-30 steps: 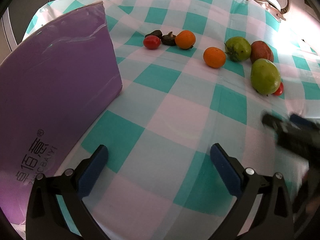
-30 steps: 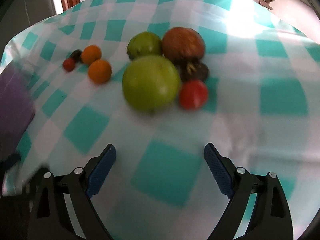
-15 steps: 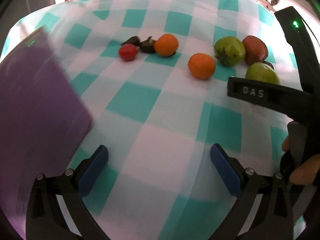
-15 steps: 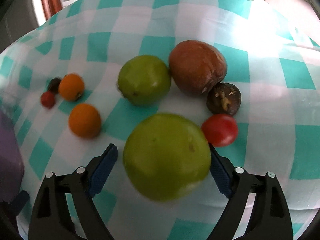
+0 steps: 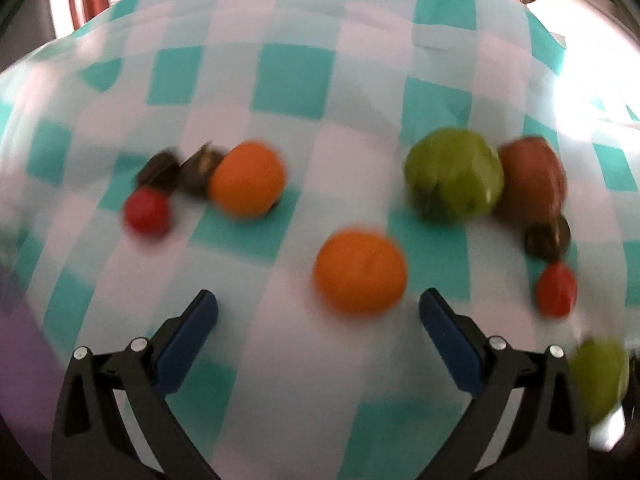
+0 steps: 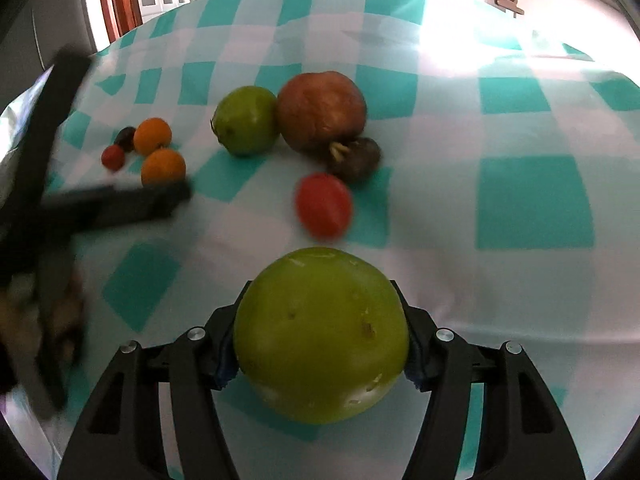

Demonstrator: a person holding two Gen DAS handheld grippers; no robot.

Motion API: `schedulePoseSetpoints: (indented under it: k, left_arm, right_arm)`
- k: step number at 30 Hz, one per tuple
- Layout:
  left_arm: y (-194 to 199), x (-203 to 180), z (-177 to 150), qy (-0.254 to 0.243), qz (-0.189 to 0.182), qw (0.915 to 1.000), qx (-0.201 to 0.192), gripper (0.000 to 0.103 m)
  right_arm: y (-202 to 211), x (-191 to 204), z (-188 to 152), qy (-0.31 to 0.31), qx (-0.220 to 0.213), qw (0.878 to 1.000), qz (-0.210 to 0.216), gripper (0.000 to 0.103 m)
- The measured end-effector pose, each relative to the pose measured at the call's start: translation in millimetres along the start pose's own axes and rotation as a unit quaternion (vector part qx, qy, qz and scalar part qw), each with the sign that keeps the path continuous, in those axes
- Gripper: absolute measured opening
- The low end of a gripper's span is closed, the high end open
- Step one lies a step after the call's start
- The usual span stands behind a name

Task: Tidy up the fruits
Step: 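Grasp the large green pomelo with the right tool while the left tool grasps an orange, then carry the orange and pomelo to the box and release both inside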

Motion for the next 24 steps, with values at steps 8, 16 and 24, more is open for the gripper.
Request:
schedulePoseSetpoints:
  k: [8,16,24]
  left_arm:
    - [17,-16,-9,-0.044,-0.012,0.9989,-0.007,0.041]
    - [110,-12,-72,-0.050,-0.017,0.9983,0.022,0.041]
    - [253,2,-61,-0.069,-0.024,0.9965,-0.039,0.041]
  right_arm:
    - [-3,-1,-3,-0.006,0.001,1.000,0.009,0.062]
    - [20,7,-1,-0.014,0.043,0.999,-0.002,0.061]
    - [122,39,36,-0.005,0.039,0.999,0.018,0.061]
Point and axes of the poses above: each gripper's, at about its wrist camera, not at the fingertips, and y roughly against the way its jaws point, x to its left, z to its top, the point moved 3 cm from there along -y, roughly the way its jaws point, and after that the axes turned 5 degrees about -x, right-handed, at the moved point
